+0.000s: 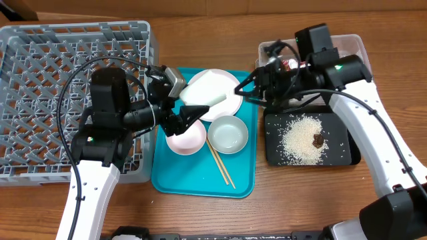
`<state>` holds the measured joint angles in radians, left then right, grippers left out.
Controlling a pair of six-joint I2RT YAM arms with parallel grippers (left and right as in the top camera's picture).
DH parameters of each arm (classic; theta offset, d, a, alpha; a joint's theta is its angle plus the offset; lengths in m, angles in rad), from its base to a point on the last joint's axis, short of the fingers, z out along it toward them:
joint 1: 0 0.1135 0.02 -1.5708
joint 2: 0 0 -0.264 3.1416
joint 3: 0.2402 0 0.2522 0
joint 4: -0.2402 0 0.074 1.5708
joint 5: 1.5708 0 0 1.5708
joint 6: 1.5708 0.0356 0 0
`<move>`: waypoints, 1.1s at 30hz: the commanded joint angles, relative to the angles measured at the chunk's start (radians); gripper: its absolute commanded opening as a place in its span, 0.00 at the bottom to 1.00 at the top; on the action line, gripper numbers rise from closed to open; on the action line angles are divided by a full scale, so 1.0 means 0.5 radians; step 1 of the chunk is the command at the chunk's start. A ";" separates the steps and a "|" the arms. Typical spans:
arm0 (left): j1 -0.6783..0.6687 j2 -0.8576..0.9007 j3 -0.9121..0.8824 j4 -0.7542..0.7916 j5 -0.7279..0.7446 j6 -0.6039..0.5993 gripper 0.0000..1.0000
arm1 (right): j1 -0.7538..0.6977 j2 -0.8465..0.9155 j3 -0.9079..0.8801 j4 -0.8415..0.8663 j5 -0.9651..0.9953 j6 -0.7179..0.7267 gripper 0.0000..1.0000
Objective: Sort waste into correct bins and load items into the dishwasher
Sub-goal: 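Place the white cup in the dish rack with the left gripper, then grasp the pink saucer on the teal tray with the left gripper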
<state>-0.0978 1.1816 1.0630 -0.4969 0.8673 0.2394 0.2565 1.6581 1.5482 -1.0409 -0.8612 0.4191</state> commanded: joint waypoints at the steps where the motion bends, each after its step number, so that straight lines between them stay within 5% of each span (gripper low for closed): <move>1: 0.047 0.013 0.039 -0.195 -0.616 -0.016 0.48 | -0.117 -0.001 0.021 -0.079 0.612 -0.007 0.51; 10: 0.327 -0.027 0.061 -0.594 -1.302 -0.300 0.21 | -0.337 -0.021 0.022 -0.391 0.963 -0.230 0.52; 20: 0.993 -0.030 0.080 -0.832 -1.389 -0.578 0.20 | -0.578 -0.066 0.022 -0.764 1.586 -0.278 0.52; 33: 1.073 0.209 0.077 -0.986 -1.423 -0.578 0.19 | -0.594 -0.066 0.022 -0.770 1.585 -0.278 0.52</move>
<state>0.4328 1.2442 1.0756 -0.9775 0.1745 -0.0288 -0.0395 1.6577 1.5486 -1.4261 -0.0837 0.2867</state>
